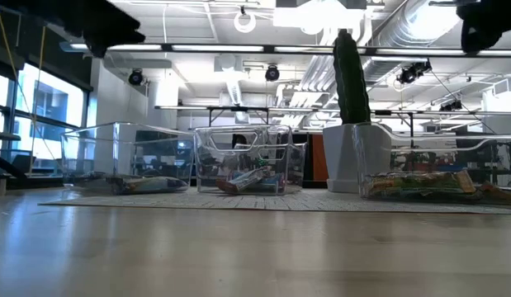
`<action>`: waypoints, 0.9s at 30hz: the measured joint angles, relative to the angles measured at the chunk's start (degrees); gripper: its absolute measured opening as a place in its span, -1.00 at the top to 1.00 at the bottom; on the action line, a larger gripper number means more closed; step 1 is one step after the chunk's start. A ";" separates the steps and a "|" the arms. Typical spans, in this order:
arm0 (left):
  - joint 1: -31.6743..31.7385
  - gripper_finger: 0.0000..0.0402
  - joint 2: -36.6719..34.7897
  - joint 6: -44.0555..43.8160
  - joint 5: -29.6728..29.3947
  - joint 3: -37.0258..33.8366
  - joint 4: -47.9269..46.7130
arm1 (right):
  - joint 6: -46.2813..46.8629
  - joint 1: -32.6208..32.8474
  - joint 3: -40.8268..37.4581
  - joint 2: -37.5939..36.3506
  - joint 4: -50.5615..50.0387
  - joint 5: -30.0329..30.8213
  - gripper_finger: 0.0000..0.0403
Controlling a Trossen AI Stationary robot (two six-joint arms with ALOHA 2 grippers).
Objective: Pick and place Granola Bars by type
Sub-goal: Return to Home Position
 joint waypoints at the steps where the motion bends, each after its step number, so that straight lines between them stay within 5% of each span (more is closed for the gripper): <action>1: 0.00 0.16 -0.76 0.47 0.80 -1.43 0.65 | 0.48 0.01 -0.71 -0.38 -0.26 -0.23 0.34; 15: 0.00 0.16 -2.69 1.94 1.07 -22.19 27.02 | 5.93 -0.03 -10.72 -0.71 8.01 -4.37 0.34; 23: -0.02 0.16 -2.65 -1.68 5.22 -25.21 28.20 | 3.78 -0.99 -12.95 -0.34 14.40 -8.27 0.34; 27: -0.01 0.16 -2.69 -0.84 4.12 -25.49 27.97 | 2.50 -1.76 -12.95 -0.27 14.30 -4.30 0.34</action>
